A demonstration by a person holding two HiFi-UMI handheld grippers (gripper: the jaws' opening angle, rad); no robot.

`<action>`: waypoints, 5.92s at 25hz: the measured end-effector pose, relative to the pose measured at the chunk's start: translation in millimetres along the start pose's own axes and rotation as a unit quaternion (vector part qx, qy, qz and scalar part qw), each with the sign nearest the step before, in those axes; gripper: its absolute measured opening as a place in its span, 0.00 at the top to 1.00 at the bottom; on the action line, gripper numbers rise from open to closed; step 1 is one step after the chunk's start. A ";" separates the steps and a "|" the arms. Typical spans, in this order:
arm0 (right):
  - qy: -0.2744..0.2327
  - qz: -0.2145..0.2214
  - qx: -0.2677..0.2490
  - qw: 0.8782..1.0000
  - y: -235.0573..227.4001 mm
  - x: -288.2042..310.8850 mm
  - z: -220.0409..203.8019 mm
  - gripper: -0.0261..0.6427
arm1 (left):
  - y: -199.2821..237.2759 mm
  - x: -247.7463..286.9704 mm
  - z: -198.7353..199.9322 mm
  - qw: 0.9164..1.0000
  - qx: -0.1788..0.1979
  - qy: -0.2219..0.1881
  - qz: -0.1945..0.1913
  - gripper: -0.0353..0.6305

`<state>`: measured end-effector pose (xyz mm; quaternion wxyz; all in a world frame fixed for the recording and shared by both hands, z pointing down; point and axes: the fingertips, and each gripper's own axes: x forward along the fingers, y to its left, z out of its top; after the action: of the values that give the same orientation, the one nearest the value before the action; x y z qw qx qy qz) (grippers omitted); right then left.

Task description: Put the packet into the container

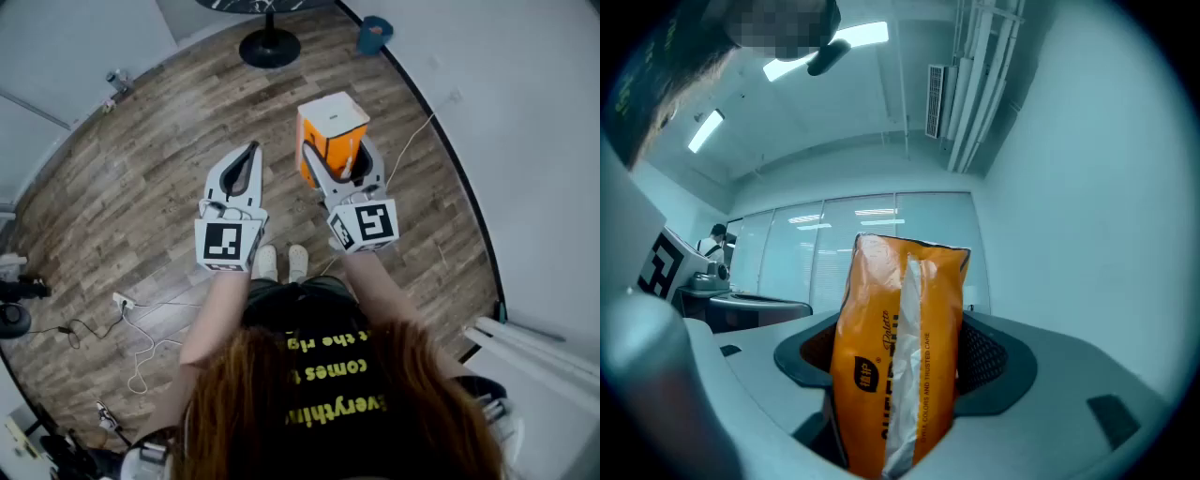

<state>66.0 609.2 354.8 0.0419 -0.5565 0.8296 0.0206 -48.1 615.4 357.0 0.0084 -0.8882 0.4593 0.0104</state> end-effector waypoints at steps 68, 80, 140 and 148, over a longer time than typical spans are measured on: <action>0.019 -0.047 0.002 0.999 -170.3 311.5 -25.6 0.46 | 198.7 289.8 -16.2 1.000 -0.005 -0.001 -0.005 0.95; 0.020 0.019 0.008 1.000 -246.8 433.9 -31.0 0.46 | 239.5 423.6 -11.0 0.999 0.005 -0.010 0.038 0.95; 0.084 0.035 0.024 0.996 -418.9 915.1 -110.4 0.46 | 574.0 832.1 -50.8 0.997 -0.003 0.022 0.073 0.95; 0.108 0.030 0.028 0.993 -422.1 938.8 -124.3 0.46 | 595.9 852.5 -50.1 0.998 -0.007 0.016 0.060 0.95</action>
<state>96.6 -426.3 397.2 -0.0330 -0.5293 0.8455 -0.0619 -41.1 -425.6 381.6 -0.0060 -0.8591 0.5119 -0.0006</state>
